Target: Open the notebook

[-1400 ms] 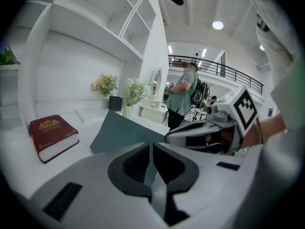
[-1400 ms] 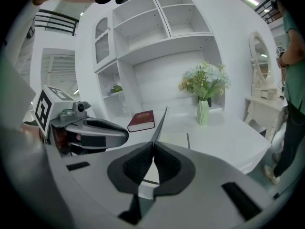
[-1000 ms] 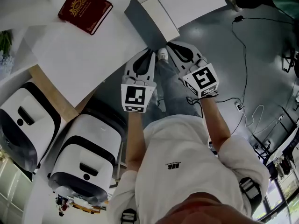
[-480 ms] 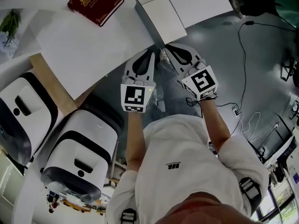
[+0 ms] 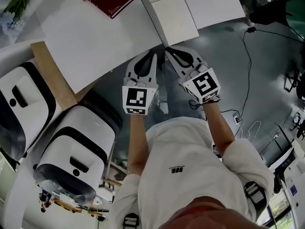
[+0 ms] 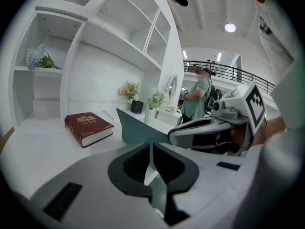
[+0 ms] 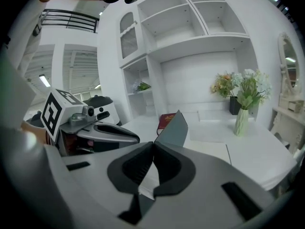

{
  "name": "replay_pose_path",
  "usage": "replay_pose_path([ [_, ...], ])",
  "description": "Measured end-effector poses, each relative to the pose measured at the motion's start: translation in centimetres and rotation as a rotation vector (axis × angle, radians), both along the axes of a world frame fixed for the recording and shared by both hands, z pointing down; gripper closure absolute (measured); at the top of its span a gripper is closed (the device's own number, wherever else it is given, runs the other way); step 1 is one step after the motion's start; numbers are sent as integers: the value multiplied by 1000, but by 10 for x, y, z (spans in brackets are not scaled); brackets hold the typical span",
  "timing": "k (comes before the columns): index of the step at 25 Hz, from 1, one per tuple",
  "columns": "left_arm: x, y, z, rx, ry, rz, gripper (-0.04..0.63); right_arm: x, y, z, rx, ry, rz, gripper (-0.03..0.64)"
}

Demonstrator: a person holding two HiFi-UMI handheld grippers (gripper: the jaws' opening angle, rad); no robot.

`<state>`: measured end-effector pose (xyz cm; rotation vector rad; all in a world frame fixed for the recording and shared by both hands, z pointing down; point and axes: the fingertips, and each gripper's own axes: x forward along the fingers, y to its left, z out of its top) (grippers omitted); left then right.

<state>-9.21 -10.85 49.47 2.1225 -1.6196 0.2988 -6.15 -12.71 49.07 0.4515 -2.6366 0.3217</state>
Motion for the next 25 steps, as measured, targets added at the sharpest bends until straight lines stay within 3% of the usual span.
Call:
replay_pose_path([
  [25, -56, 40, 31, -46, 28, -173, 595, -57, 44, 41, -64, 46, -168, 614],
])
